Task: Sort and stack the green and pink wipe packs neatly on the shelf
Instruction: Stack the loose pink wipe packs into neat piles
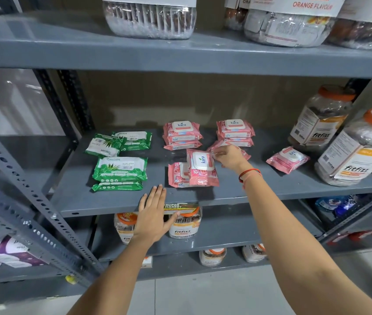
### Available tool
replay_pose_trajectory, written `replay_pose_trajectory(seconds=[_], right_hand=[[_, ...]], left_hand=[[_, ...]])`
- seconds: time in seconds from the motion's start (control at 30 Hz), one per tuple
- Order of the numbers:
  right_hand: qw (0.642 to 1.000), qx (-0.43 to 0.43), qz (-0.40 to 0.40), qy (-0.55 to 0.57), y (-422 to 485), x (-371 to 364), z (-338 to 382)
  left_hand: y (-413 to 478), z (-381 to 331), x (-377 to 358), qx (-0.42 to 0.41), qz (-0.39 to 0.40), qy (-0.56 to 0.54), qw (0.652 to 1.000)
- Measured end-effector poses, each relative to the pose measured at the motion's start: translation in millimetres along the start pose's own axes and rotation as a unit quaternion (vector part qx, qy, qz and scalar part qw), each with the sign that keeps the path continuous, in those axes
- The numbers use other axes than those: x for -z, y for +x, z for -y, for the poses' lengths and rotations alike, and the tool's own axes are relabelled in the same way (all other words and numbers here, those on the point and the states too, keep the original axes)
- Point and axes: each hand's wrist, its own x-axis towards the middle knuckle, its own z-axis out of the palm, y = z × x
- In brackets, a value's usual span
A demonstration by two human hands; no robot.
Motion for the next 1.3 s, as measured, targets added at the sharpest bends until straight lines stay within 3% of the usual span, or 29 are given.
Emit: replay_pose_trajectory(seconds=[0.2,0.33,0.43,0.6,0.8,0.93,1.13,1.2,1.3], right_hand=[[0.981,0.111,0.121,-0.103,-1.2,-4.5,8.8],[0.963,0.089,0.202,-0.153,4.4,-4.4,8.7],[0.961,0.085,0.174,-0.199,7.5,-12.1,9.9],[0.96,0.102,0.06,-0.255,-0.4,-30.3,23.1],[0.945,0.028,-0.054,-0.321,-9.3,-66.3,42.0],[0.952,0.032,0.006,-0.306,6.5,-47.4,44.0],[0.953,0.149,0.15,-0.216,9.3,-24.3,35.3],[0.956,0.142,0.148,-0.208,6.0,-32.3,30.1],[0.96,0.143,0.077,-0.228,4.9,-43.0,24.0]], left_hand=[[1.0,0.6,0.3,-0.004,0.002,0.006,1.0],[0.3,0.5,0.4,-0.001,-0.001,0.009,1.0],[0.3,0.1,-0.3,0.0,-0.001,0.01,1.0],[0.3,-0.4,0.4,0.002,0.003,0.001,1.0],[0.1,-2.5,4.8,0.0,0.007,-0.007,1.0],[0.0,-1.4,5.4,-0.002,0.011,-0.01,1.0],[0.2,-0.2,3.3,0.001,0.011,-0.002,1.0],[0.2,0.2,2.6,0.0,0.014,-0.004,1.0],[0.5,0.1,1.5,0.0,0.017,-0.002,1.0]])
